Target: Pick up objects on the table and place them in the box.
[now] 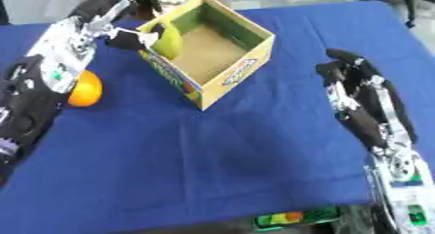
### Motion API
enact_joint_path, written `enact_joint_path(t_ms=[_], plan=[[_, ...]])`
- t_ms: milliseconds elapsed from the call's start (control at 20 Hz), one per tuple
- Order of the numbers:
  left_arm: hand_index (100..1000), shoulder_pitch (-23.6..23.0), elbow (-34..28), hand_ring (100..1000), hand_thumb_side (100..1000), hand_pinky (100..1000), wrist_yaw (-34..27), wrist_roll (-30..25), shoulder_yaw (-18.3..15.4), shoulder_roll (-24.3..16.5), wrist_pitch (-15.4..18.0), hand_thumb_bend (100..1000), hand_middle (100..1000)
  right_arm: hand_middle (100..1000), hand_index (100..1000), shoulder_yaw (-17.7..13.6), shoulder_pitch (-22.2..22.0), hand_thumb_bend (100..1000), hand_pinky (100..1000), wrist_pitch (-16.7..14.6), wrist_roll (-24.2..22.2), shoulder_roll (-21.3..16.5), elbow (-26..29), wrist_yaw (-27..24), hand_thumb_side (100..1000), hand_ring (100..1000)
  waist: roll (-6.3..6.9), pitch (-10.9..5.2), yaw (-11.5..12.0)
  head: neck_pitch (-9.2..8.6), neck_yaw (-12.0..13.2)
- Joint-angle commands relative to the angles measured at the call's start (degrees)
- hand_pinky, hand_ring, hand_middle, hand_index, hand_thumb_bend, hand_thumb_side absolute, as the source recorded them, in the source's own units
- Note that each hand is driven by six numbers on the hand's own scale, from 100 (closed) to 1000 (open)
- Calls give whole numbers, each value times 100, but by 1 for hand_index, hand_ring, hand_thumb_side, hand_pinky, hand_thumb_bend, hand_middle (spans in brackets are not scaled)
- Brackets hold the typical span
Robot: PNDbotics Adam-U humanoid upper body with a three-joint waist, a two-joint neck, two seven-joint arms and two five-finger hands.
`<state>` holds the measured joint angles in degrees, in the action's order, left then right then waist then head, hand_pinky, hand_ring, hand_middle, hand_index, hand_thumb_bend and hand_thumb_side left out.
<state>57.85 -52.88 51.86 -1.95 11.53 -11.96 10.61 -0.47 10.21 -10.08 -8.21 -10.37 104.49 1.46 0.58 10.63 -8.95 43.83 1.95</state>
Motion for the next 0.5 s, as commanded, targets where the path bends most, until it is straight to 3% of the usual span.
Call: enact_joint_path(t_ms=[50,200,500], plan=[[804,190,277,725,287,569,211,296,-210,130,1,307,702,593,816,22,87,100,828,-15,-53,-69,51,-43,502,774,-21,-69,-24,15,41],[844,180,287,753,385,578,122,449,-262,139,42,402,752,593,816,14,90,100,828,-16,-54,-66,47,-47,501,774,-31,-56,-23,8,21],[841,83,-651,767,396,583,-824,291,-139,-229,138,407,738,593,816,-21,84,100,828,-16,-31,-68,45,-25,502,774,-38,-55,111,2,-57]])
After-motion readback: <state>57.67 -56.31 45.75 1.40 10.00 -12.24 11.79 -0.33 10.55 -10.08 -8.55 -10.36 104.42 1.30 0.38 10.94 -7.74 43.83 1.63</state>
